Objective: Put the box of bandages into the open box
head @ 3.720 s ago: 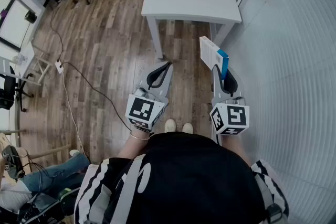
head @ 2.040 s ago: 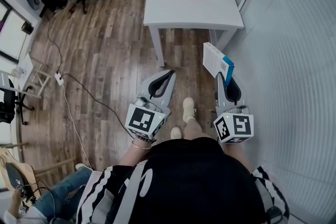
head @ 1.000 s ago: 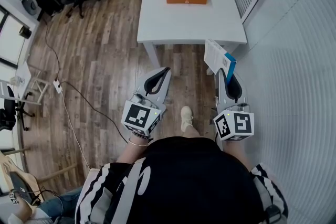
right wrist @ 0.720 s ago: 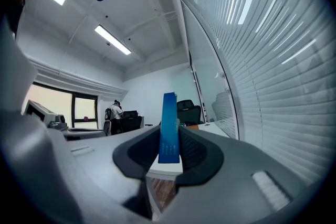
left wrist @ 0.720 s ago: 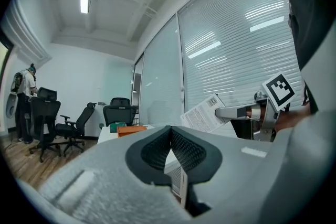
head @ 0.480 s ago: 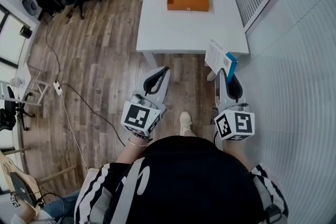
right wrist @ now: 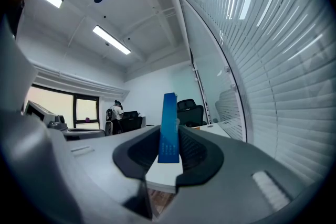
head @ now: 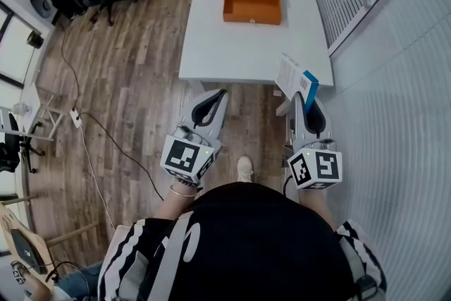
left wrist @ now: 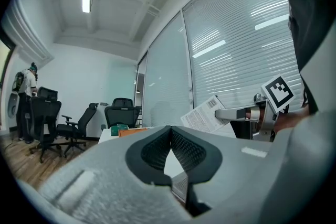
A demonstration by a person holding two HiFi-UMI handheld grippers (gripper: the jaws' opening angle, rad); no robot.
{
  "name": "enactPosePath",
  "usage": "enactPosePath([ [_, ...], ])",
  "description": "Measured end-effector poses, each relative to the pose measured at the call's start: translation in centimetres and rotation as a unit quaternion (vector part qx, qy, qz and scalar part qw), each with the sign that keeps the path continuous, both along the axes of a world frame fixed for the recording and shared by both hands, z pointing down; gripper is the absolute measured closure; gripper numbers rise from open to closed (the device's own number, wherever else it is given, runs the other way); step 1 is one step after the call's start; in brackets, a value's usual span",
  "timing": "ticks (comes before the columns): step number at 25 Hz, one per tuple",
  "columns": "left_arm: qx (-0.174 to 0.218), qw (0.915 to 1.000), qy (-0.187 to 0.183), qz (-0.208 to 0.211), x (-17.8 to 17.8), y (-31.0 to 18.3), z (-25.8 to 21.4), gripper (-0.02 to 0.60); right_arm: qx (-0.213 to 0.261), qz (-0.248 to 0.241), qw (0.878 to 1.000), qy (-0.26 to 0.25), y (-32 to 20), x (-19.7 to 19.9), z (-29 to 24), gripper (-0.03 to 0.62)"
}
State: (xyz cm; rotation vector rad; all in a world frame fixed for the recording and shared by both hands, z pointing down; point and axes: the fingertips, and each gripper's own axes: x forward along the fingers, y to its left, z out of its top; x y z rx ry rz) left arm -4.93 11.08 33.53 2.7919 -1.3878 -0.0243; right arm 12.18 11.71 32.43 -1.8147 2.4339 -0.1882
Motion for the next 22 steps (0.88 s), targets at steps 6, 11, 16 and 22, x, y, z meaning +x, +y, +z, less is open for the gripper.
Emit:
enactPosePath([
  [6,0.003,0.9999,0.002,-0.009,0.9,-2.7,-0.2,0.580,0.007,-0.012,1.000,0.000,-2.9,0.8,-0.3,0.513],
  [11,0.008,0.9998,0.005,-0.016,1.8,-4.5,-0.5,0.580,0.011,-0.018,1.000,-0.001,-5.0,1.6,-0.4,0.513],
  [16,0.007,0.9998,0.006,-0.019,2.4,-5.7,-0.5,0.580,0.010,-0.022,1.000,-0.003,-6.3,2.2,-0.2,0.513],
  [22,0.009,0.9998,0.004,-0.017,2.9,-6.5,-0.5,0.580,0.014,-0.024,1.000,-0.008,-7.1,2.5,-0.3,0.513],
])
